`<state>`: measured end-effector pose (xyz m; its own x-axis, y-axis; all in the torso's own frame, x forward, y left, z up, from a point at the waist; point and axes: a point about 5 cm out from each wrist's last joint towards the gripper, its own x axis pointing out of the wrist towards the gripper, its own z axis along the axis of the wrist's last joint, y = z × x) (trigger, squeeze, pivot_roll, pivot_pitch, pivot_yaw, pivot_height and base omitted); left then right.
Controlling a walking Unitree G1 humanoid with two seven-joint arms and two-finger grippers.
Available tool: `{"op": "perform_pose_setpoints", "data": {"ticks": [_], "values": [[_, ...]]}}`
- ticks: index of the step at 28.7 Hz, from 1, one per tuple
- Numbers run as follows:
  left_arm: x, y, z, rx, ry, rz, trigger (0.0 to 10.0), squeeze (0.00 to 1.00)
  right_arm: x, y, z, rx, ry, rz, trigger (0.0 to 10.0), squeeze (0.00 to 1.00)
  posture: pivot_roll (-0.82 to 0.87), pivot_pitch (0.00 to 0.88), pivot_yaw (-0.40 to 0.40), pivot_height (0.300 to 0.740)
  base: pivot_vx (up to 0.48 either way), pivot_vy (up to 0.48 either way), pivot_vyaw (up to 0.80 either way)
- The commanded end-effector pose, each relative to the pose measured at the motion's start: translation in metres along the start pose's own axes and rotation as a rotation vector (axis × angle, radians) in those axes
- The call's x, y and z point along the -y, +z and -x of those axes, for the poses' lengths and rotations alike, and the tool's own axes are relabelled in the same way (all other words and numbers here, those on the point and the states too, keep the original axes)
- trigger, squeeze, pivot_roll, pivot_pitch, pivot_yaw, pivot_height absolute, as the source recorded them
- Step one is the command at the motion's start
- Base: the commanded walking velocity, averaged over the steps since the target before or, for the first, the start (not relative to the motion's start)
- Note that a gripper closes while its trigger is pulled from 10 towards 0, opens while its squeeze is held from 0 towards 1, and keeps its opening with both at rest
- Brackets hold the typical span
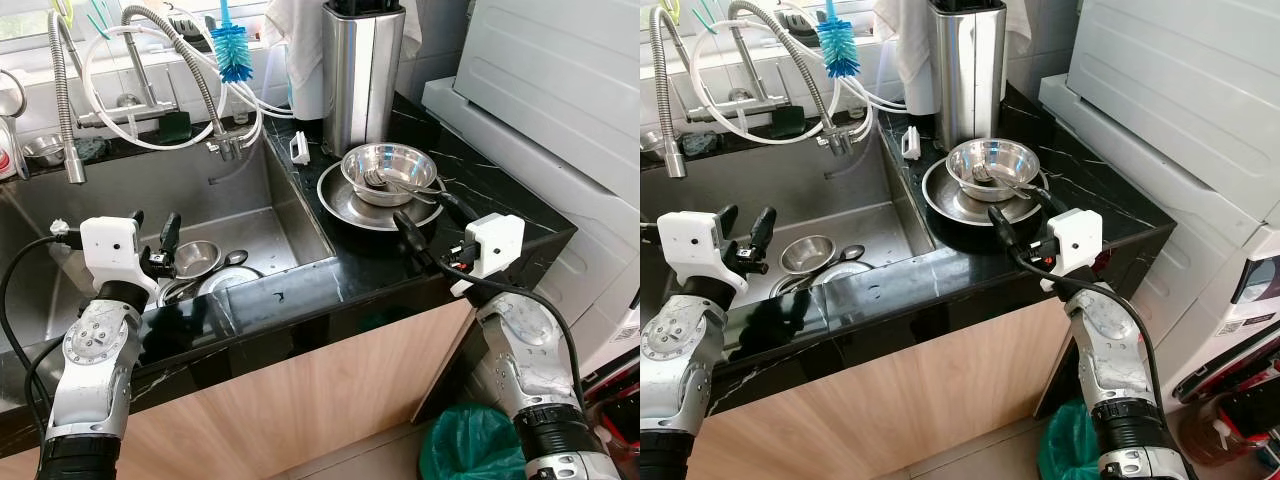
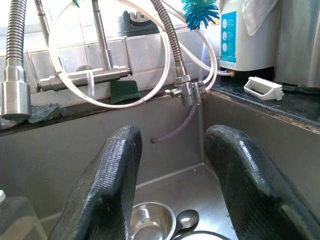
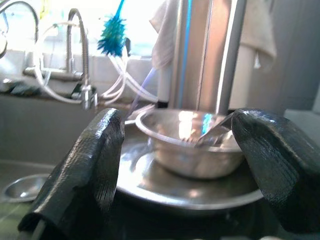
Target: Kitchen organization
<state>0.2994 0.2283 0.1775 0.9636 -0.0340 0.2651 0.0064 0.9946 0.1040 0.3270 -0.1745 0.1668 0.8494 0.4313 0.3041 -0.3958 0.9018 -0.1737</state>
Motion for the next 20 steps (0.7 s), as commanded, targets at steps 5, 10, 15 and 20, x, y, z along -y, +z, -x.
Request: {"op": "perform_pose_setpoints", "data": {"ticks": [5, 10, 15, 20], "values": [[-0.001, 0.005, 0.0, 0.017, 0.002, 0.002, 10.0, 0.0, 0.022, 0.023, -0.004, 0.093, -0.136, 0.07, 10.0, 0.0, 0.03, 0.006, 0.035, 0.74, 0.0, 0.0, 0.0], [-0.001, 0.003, 0.0, 0.012, 0.0, 0.003, 10.0, 0.0, 0.033, 0.026, 0.0, 0.107, -0.237, 0.078, 10.0, 0.0, 0.03, 0.005, 0.035, 0.74, 0.0, 0.0, 0.0], [-0.002, 0.004, -0.002, 0.016, 0.011, 0.002, 10.0, 0.0, 0.018, 0.023, 0.0, 0.104, -0.139, 0.036, 10.0, 0.0, 0.03, 0.007, 0.036, 0.74, 0.0, 0.0, 0.0], [-0.003, 0.004, -0.002, 0.018, 0.013, 0.0, 10.0, 0.0, -0.012, 0.019, -0.003, 0.083, 0.07, -0.025, 10.0, 0.0, 0.03, 0.02, 0.035, 0.74, 0.0, 0.0, 0.0]]}}
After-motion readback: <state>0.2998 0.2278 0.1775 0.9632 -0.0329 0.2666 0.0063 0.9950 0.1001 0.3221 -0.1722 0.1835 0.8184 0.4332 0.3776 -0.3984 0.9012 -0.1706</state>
